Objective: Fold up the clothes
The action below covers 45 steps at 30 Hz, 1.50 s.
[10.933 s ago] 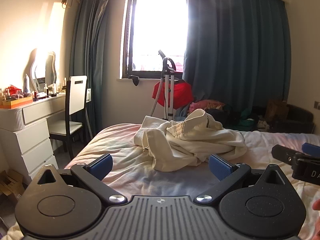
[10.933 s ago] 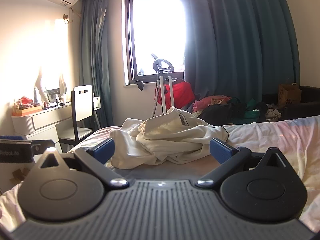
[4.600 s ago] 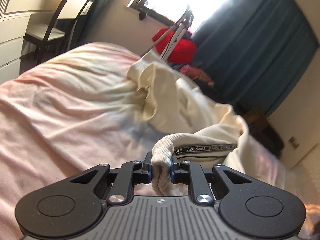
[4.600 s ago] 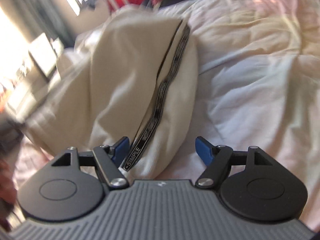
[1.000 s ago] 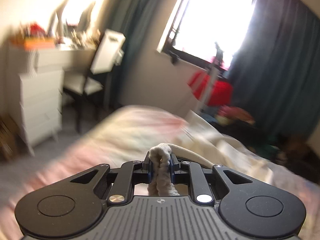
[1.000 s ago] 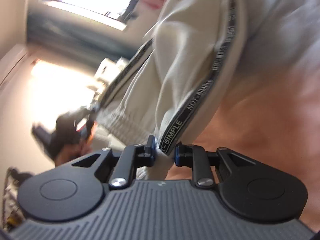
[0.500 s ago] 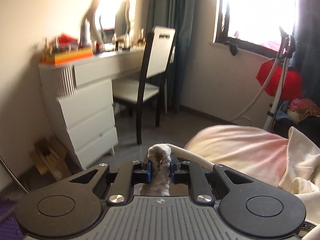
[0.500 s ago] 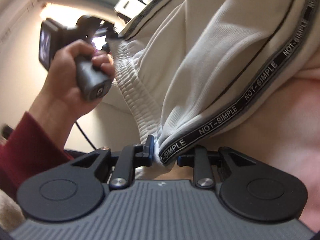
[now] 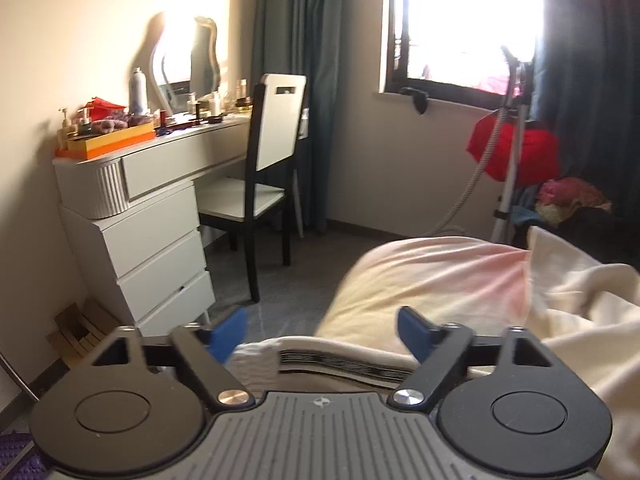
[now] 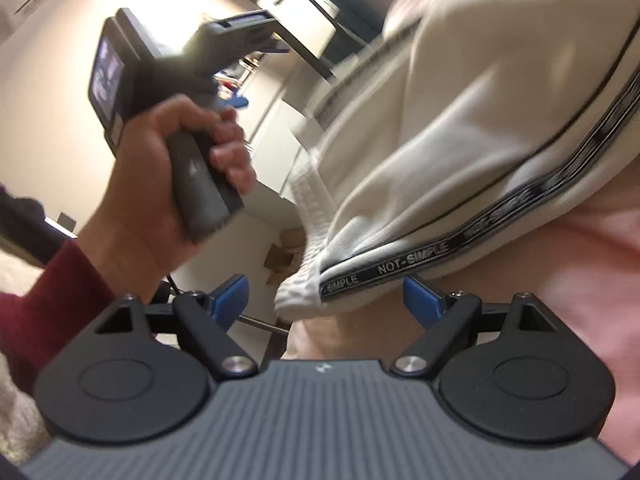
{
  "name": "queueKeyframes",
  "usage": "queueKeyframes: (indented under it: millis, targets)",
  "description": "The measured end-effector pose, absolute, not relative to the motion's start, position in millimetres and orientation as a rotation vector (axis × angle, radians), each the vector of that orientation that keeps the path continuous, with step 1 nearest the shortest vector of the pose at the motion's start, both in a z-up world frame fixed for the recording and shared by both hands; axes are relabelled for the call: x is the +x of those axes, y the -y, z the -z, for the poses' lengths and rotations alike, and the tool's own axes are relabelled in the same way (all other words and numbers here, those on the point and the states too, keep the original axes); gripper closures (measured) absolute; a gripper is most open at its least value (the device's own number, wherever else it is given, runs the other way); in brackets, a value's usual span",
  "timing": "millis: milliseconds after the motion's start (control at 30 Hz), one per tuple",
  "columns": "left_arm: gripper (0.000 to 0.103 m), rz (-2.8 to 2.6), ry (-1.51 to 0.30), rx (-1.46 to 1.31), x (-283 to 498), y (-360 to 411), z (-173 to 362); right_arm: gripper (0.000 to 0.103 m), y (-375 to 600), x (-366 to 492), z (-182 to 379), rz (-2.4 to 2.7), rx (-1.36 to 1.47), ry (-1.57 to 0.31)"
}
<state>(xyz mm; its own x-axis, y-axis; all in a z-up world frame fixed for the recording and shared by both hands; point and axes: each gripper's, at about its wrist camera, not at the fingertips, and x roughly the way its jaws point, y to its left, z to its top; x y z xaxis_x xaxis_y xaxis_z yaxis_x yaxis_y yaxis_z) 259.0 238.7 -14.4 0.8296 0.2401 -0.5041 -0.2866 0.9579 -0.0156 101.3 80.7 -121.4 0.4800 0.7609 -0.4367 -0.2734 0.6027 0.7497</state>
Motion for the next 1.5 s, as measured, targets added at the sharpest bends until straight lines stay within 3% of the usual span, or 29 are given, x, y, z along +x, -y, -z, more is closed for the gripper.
queueKeyframes:
  millis: [300,533,700,1100,1500]
  targets:
    - [0.015,-0.106,-0.474,-0.051,153.3,-119.2,-0.7,0.017,61.3,22.6,55.7,-0.526,0.426,-0.570]
    - [0.015,0.058,-0.368,0.016,55.8,-1.8,0.6,0.017,147.8,-16.3,34.5,-0.382,0.298,-0.458]
    - [0.015,0.125,-0.342,-0.039,36.9,35.6,12.0,0.017,174.0,-11.3,41.7,-0.303,0.218,-0.393]
    - [0.015,0.106,-0.354,-0.081,56.0,27.3,54.6,0.017,223.8,13.1,72.3,-0.234,0.228,-0.397]
    - [0.015,0.093,-0.371,-0.084,63.4,11.8,63.5,0.018,207.9,24.0,87.4,-0.203,0.155,-0.432]
